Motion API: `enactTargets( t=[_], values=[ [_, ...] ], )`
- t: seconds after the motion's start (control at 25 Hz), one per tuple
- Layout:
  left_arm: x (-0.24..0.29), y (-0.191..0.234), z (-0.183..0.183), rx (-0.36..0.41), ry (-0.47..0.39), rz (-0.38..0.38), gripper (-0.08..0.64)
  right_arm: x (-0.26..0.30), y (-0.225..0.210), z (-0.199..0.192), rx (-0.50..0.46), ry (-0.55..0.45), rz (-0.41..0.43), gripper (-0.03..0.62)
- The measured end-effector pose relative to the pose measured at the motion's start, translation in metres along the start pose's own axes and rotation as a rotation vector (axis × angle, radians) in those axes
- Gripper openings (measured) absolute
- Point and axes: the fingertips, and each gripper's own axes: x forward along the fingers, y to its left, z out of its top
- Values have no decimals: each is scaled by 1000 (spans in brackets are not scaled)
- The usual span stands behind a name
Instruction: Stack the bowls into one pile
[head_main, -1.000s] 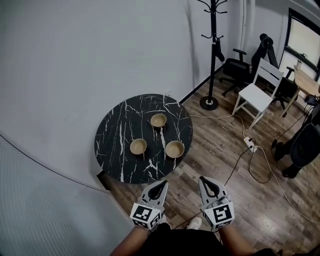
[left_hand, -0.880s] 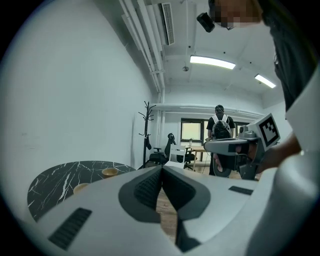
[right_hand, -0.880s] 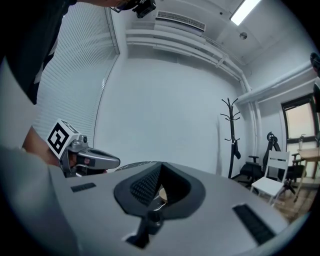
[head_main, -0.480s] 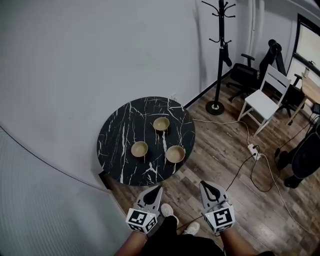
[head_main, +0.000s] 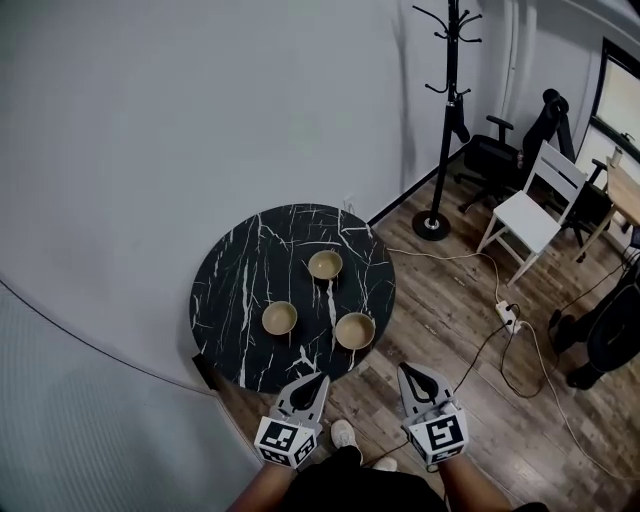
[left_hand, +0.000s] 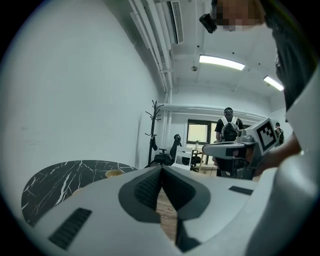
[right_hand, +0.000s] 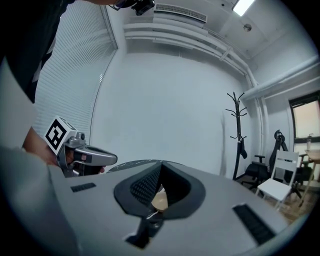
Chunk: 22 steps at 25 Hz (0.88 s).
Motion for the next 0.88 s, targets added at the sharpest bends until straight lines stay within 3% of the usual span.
enactTargets(
  t=[0.24,0.88],
  values=[
    [17,34,7,6,8,-20,12,49,1,2,7,13,31,9],
    [45,102,14,29,17,-56,12,134,-1,-4,3,87,-22,9]
  ],
)
